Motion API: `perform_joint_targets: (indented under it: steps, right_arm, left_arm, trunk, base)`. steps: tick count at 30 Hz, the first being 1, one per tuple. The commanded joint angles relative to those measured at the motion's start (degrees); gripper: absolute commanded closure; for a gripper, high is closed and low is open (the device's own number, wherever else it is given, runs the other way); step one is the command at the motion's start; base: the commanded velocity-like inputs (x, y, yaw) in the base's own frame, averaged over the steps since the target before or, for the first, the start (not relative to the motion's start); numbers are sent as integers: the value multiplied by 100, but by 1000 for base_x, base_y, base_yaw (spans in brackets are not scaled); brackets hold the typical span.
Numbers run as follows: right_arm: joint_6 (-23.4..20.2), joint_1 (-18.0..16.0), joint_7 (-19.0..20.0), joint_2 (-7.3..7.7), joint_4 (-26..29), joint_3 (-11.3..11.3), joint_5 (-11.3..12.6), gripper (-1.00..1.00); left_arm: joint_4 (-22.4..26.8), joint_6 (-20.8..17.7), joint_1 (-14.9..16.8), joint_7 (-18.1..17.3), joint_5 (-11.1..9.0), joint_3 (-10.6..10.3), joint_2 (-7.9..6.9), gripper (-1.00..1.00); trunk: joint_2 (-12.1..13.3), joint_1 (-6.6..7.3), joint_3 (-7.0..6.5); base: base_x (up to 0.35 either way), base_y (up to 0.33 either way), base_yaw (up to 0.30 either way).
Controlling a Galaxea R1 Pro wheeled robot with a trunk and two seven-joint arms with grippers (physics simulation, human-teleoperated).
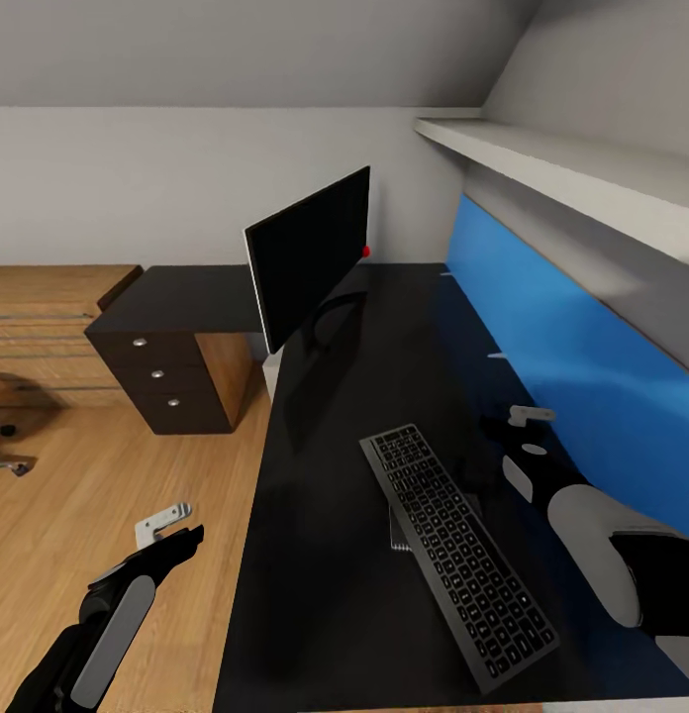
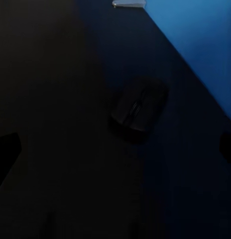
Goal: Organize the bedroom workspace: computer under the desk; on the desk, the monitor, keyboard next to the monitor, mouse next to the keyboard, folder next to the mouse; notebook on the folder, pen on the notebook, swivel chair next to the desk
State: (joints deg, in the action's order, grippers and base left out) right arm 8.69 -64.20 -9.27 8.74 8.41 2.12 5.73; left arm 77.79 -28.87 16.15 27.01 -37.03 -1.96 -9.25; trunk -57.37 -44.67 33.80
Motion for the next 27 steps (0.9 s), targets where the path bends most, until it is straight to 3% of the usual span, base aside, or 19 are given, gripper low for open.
perform_joint_targets:
  steps: [1,27]
  right_arm:
    - [26,-5,-5,2,-6,25,60,-100]
    - [27,-5,-14,15,-6,25,60,-100]
  left_arm:
    - [8,-4,5,59,-59,-13,-6,-100]
    - [8,-4,4,59,-49,134,-6,-100]
  trunk:
    - [-4,0,14]
    - [-4,0,245]
  base:
    - [0,0,0]
    - [61,0,0]
